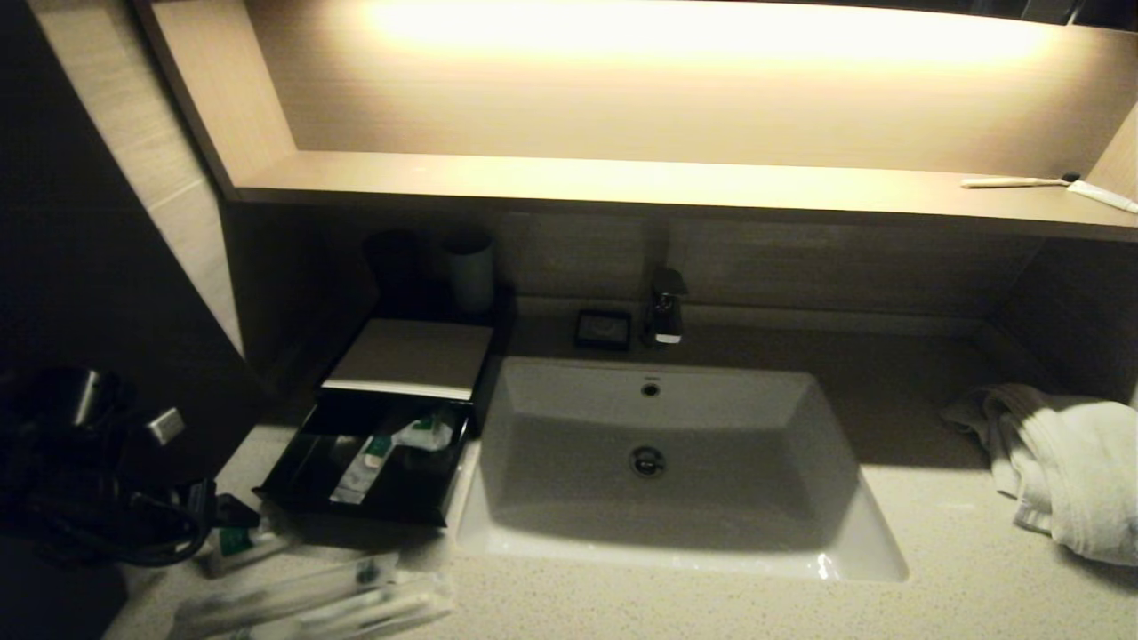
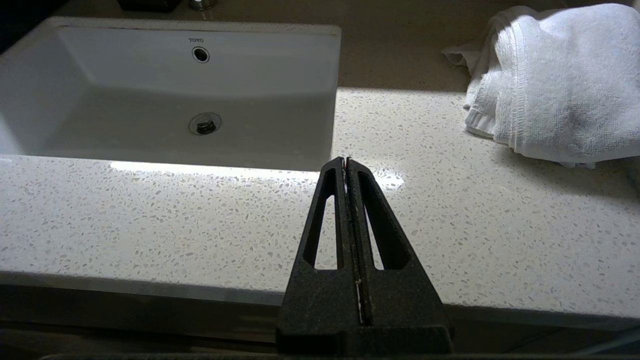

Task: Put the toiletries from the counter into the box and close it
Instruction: Pick up the bathroom toiletry

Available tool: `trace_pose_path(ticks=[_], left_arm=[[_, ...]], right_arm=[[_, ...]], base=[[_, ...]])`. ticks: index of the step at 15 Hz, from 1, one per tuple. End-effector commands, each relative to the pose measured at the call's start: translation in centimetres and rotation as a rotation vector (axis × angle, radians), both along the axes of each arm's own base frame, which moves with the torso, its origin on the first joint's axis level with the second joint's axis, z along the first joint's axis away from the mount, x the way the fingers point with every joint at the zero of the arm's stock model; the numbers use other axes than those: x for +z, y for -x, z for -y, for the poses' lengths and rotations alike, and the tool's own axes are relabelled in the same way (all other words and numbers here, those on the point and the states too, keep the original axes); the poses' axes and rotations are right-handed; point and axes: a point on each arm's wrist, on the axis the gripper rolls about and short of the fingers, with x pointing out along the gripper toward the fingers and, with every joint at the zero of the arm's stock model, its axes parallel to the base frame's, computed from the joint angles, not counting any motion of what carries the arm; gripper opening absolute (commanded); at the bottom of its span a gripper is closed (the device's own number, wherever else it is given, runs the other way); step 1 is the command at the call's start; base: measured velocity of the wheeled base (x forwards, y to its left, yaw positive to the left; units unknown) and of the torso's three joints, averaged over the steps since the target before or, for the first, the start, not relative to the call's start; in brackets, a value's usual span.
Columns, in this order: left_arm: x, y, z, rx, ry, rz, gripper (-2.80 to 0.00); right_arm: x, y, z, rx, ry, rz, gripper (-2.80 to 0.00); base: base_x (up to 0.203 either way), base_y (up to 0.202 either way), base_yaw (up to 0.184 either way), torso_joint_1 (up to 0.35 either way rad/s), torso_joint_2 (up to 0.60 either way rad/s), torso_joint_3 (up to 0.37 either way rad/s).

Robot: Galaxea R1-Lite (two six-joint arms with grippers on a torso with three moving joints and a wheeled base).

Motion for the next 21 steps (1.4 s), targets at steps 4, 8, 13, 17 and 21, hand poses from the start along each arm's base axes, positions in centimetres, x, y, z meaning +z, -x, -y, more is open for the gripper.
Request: trace_pose_path(ticks=[4, 8, 13, 17, 21], left_arm=[[-0.45, -0.15, -0.06, -0.002, 0.005, -0.015, 0.0], [-0.46, -0.18, -0.07, -0.001, 0.004, -0.017, 0.0], [-0.54, -0.16, -0.07, -0.003, -0.001, -0.021, 0.0], [-0.47, -0.54, -0.21, -0.006, -0.011, -0.016, 0.0], [-0.3, -0.54, -0.43, 0.004, -0.014, -0.01, 0.0]], right_arm=[[0.0, 0.0, 0.0, 0.001, 0.0, 0.0, -2.8], [0.0, 0.0, 0.0, 0.001, 0.0, 0.0, -2.8], [0.0, 0.0, 0.0, 0.001, 0.0, 0.0, -2.8], [0.0, 0.0, 0.0, 0.001, 0.0, 0.0, -2.8], [0.0, 0.0, 0.0, 0.001, 0.0, 0.0, -2.8]], base=[[0.0, 0.0, 0.0, 0.0, 0.0, 0.0], [0.0, 0.0, 0.0, 0.0, 0.0, 0.0], [0.0, 0.0, 0.0, 0.0, 0.0, 0.0], [0.0, 0.0, 0.0, 0.0, 0.0, 0.0], [0.0, 0.0, 0.0, 0.0, 0.0, 0.0]])
